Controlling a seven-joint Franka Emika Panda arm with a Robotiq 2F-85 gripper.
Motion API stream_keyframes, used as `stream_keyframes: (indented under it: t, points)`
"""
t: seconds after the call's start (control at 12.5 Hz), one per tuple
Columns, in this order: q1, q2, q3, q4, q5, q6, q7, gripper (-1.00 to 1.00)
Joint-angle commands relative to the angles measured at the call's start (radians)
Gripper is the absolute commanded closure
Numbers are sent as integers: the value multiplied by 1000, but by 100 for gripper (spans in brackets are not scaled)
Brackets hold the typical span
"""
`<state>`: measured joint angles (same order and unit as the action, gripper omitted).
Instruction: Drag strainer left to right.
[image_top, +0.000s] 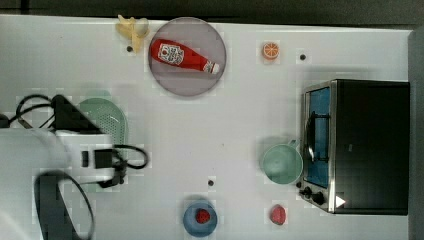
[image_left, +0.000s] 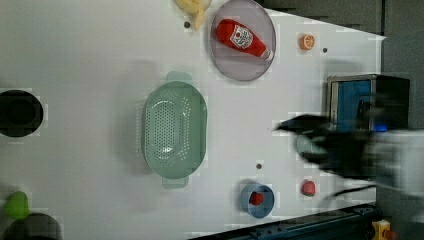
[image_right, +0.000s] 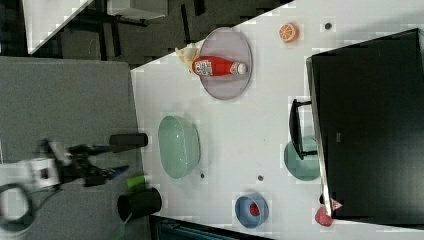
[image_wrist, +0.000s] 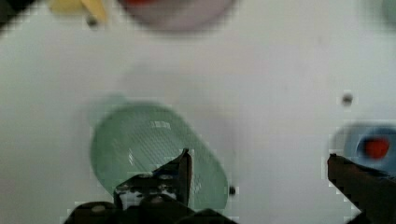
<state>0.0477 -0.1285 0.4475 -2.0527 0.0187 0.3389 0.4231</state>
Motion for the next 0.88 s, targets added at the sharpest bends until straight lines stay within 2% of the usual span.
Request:
stream_keyframes:
  t: [0.08, 0.24, 0.48, 0.72, 0.88]
  points:
    - [-12, 104, 92, -27, -2, 73, 421, -100]
    - [-10, 210, 132, -43, -16, 174, 619, -100]
    - [-5, 349, 134, -71, -29, 331, 827, -100]
    - [-5, 465, 120, -103, -44, 494, 932, -100]
    - [-4, 528, 113, -124, -88, 596, 939, -100]
